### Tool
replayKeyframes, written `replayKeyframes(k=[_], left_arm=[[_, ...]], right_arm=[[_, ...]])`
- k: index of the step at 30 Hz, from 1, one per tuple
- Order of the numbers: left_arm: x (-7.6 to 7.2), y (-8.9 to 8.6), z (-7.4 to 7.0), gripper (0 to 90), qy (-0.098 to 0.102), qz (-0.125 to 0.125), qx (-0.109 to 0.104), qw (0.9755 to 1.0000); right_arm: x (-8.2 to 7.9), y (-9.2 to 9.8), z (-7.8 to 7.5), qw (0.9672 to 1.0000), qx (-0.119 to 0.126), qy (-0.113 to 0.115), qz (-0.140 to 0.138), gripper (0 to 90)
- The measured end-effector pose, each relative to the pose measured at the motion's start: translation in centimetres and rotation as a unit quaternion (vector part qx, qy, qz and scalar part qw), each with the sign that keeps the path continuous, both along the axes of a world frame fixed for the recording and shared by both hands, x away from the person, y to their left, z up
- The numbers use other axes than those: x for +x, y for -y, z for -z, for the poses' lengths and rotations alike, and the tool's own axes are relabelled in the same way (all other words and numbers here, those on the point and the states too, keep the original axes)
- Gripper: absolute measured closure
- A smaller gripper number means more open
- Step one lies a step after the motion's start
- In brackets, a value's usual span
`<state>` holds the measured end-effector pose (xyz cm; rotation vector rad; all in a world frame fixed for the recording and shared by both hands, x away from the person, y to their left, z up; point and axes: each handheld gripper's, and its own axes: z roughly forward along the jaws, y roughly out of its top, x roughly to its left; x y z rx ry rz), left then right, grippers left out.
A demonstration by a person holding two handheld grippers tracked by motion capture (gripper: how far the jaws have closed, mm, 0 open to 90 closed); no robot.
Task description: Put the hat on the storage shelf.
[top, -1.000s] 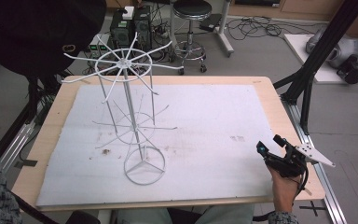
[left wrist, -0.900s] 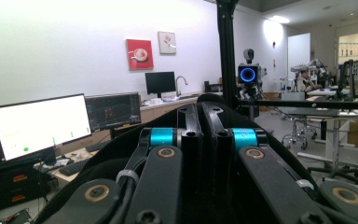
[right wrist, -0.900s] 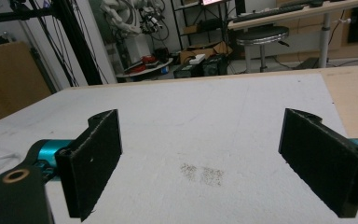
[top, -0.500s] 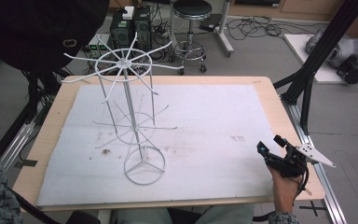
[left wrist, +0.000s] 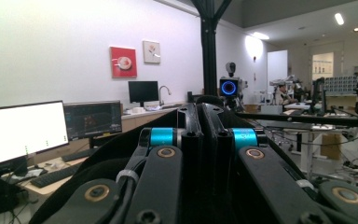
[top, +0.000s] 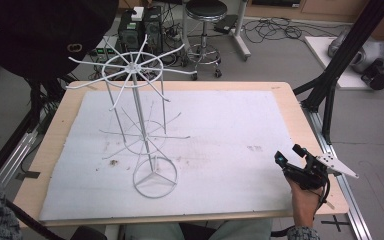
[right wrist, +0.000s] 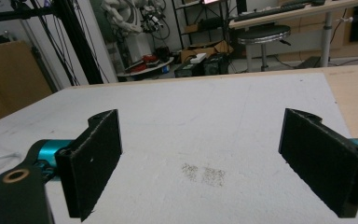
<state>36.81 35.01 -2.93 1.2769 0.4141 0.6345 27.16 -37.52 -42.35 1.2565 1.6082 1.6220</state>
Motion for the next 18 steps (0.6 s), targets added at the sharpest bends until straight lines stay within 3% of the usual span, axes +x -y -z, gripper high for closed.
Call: replayKeyframes(k=[9,18], left_arm=[[-0.07,0.16,-0.06,86.2,0.003,0.017,-0.011,0.9998],[0.29,0.38,0.21,86.3,-0.012,0.041,-0.008,0.9991]], right_arm=[[0.08,0.03,0.02,1.0000,-0.001,0.001,-0.002,12.3],[0.12,-0.01,0.04,1.0000,-0.003,0.003,-0.003,12.2]])
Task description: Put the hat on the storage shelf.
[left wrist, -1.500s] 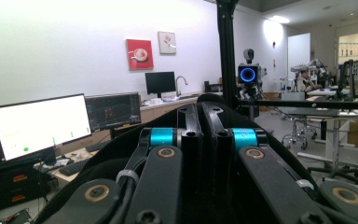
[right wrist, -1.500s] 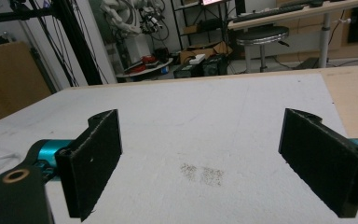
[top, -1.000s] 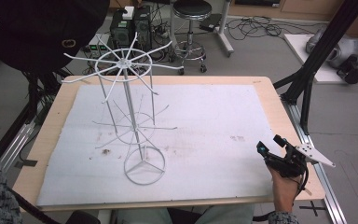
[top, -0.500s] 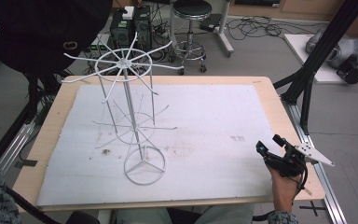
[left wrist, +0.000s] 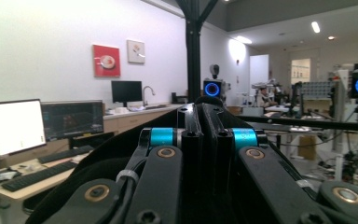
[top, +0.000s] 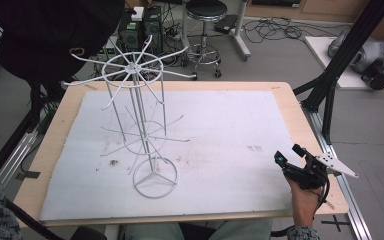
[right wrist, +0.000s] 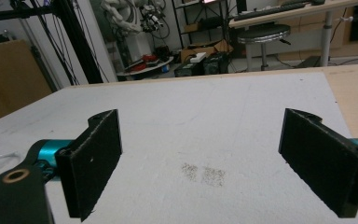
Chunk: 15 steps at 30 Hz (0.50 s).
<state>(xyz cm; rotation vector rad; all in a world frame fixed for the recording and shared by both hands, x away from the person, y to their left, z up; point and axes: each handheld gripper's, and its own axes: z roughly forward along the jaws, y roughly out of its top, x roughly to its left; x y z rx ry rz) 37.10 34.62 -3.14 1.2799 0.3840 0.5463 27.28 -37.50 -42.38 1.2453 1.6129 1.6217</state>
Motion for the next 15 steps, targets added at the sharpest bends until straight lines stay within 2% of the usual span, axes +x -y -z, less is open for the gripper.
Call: replayKeyframes(k=[11,15], left_arm=[[0.67,0.21,0.41,86.2,-0.015,0.014,0.008,0.9998],[0.92,-0.10,0.70,86.1,-0.026,0.020,0.008,0.9994]], right_arm=[[0.00,0.03,0.03,1.0000,0.002,-0.002,0.001,12.3],[0.01,0.05,0.03,1.0000,0.001,-0.004,0.001,12.3]])
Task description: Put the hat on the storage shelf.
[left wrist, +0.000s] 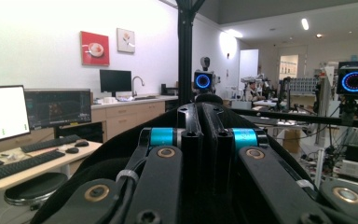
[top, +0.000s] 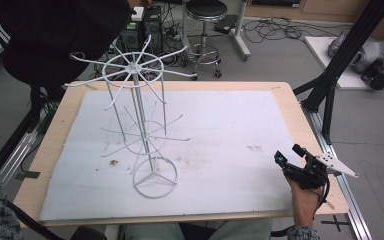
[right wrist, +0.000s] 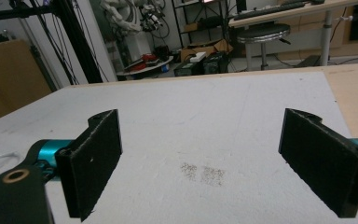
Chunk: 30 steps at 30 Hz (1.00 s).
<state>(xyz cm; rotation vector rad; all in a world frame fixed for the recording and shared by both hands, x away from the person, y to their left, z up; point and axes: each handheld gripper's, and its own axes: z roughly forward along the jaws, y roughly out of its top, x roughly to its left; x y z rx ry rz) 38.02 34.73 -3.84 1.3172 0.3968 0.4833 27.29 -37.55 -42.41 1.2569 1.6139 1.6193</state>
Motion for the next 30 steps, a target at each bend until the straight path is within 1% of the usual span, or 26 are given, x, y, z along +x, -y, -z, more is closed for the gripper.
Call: replayKeyframes(k=[5,7,9,11,14,16,17,20,22,23,25,26,28,30], left_arm=[[0.3,-0.4,0.5,86.0,-0.017,-0.004,0.006,0.9998],[0.4,-0.5,1.0,86.0,-0.019,-0.010,-0.002,0.9998],[0.7,-0.9,1.7,86.0,-0.027,-0.009,-0.007,0.9996],[1.0,-1.1,2.2,86.0,-0.043,-0.007,0.001,0.9991],[1.3,-0.9,2.5,85.9,-0.053,-0.007,0.022,0.9983],[1.3,-0.6,2.5,85.9,-0.057,-0.008,0.036,0.9977],[1.3,-0.5,2.5,85.9,-0.061,-0.009,0.039,0.9973],[1.4,-0.1,2.8,85.8,-0.071,-0.015,0.061,0.9955],[1.4,0.1,3.0,85.8,-0.074,-0.019,0.069,0.9947],[1.4,0.2,3.3,85.7,-0.072,-0.021,0.069,0.9948],[1.7,0.1,4.0,85.7,-0.081,-0.014,0.066,0.9945],[1.8,0.1,4.3,85.7,-0.087,-0.014,0.069,0.9937],[2.0,0.2,4.8,85.6,-0.099,-0.017,0.089,0.9910],[2.0,0.5,5.1,85.2,-0.105,-0.018,0.102,0.9890]], right_arm=[[0.0,-0.1,0.0,1.0000,0.000,-0.002,0.001,12.3],[0.0,-0.1,0.0,1.0000,0.001,-0.001,0.000,12.3],[0.1,-0.1,0.0,1.0000,0.000,-0.001,0.000,12.3],[0.1,-0.1,0.0,1.0000,-0.002,-0.002,-0.001,12.2],[0.2,-0.2,0.0,1.0000,0.000,-0.003,-0.001,12.2],[0.2,-0.3,0.1,1.0000,-0.001,-0.004,-0.001,12.3],[0.2,-0.3,0.1,1.0000,-0.004,-0.002,-0.002,12.3],[0.3,-0.4,0.1,1.0000,-0.004,-0.002,-0.003,12.3],[0.2,-0.4,0.0,1.0000,-0.004,-0.004,-0.004,12.3],[0.2,-0.4,0.0,1.0000,-0.003,-0.003,-0.004,12.3],[0.2,-0.3,0.0,1.0000,-0.003,-0.005,-0.003,12.3],[0.2,-0.3,0.0,1.0000,-0.003,-0.005,-0.003,12.3],[0.2,-0.3,0.0,1.0000,-0.003,-0.005,-0.003,12.2],[0.2,-0.3,0.0,1.0000,-0.003,-0.005,-0.003,12.3]])
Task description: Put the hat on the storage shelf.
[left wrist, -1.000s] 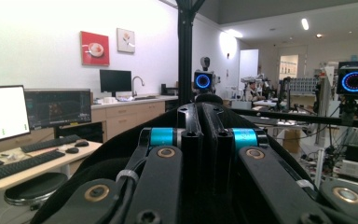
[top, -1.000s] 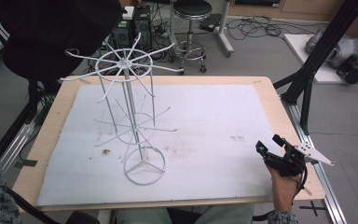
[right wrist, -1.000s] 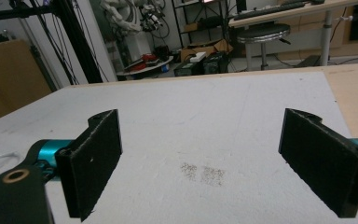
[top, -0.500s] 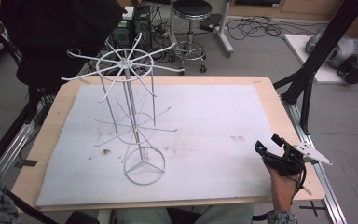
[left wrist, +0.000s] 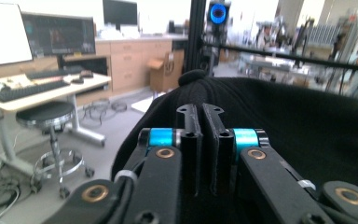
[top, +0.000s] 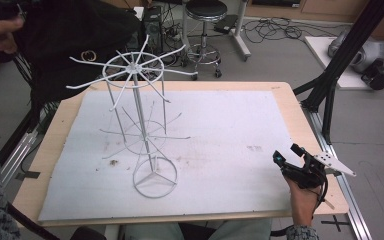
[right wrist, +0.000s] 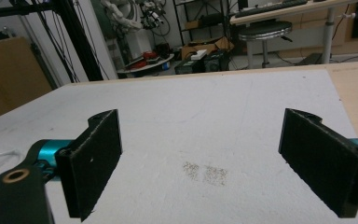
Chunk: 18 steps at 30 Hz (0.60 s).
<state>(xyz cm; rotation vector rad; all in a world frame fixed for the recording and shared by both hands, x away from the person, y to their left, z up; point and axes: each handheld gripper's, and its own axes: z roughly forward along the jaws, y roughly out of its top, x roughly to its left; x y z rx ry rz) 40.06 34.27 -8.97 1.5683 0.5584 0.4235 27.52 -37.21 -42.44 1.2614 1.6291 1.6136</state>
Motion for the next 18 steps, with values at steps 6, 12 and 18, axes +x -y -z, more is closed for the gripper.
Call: replayKeyframes(k=[6,12,18], left_arm=[[0.1,-0.1,1.3,85.2,-0.009,0.003,-0.001,1.0000],[-0.1,-0.4,2.4,84.9,-0.008,0.003,-0.007,0.9999],[-0.3,-0.4,2.9,83.9,-0.005,0.000,-0.007,1.0000]], right_arm=[[0.2,-0.3,0.0,1.0000,-0.003,-0.002,-0.003,12.3],[0.3,-0.3,0.0,1.0000,-0.002,-0.001,-0.004,12.3],[0.4,-0.4,0.0,1.0000,-0.004,-0.001,-0.006,12.3]])
